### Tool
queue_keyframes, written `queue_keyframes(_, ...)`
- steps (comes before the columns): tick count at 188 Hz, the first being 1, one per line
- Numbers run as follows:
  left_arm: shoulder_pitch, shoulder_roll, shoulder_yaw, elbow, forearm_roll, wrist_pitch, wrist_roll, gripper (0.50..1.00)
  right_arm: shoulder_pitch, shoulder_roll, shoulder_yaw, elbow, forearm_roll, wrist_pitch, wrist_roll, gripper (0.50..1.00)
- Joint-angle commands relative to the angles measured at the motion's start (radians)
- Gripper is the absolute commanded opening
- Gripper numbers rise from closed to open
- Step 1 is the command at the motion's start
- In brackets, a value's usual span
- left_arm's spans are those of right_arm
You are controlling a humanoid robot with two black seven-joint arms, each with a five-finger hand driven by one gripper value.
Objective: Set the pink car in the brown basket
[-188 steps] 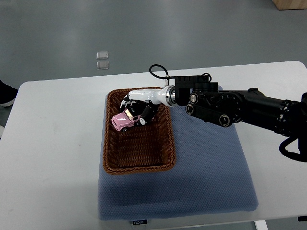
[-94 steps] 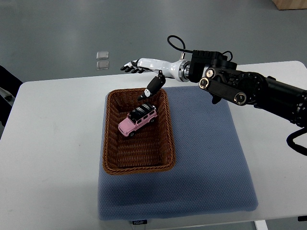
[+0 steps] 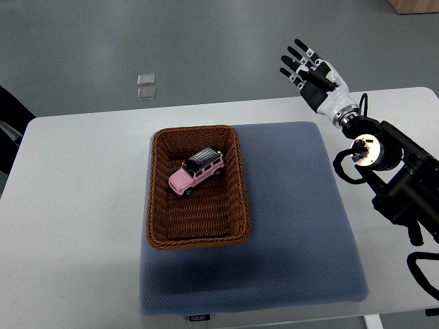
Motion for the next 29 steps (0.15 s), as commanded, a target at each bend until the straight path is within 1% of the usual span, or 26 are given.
queue_keyframes(1, 0.000, 0.000, 0.000, 0.000, 0.000, 0.000, 0.000, 1.000, -0.039, 0.011, 0.007, -0.024, 0.055, 0.004, 0.052, 0.913)
queue_keyframes(29, 0.000, 0.000, 0.001, 0.000, 0.000, 0.000, 0.000, 1.000, -0.048, 0.019, 0.007, -0.031, 0.058, 0.006, 0.060, 0.913)
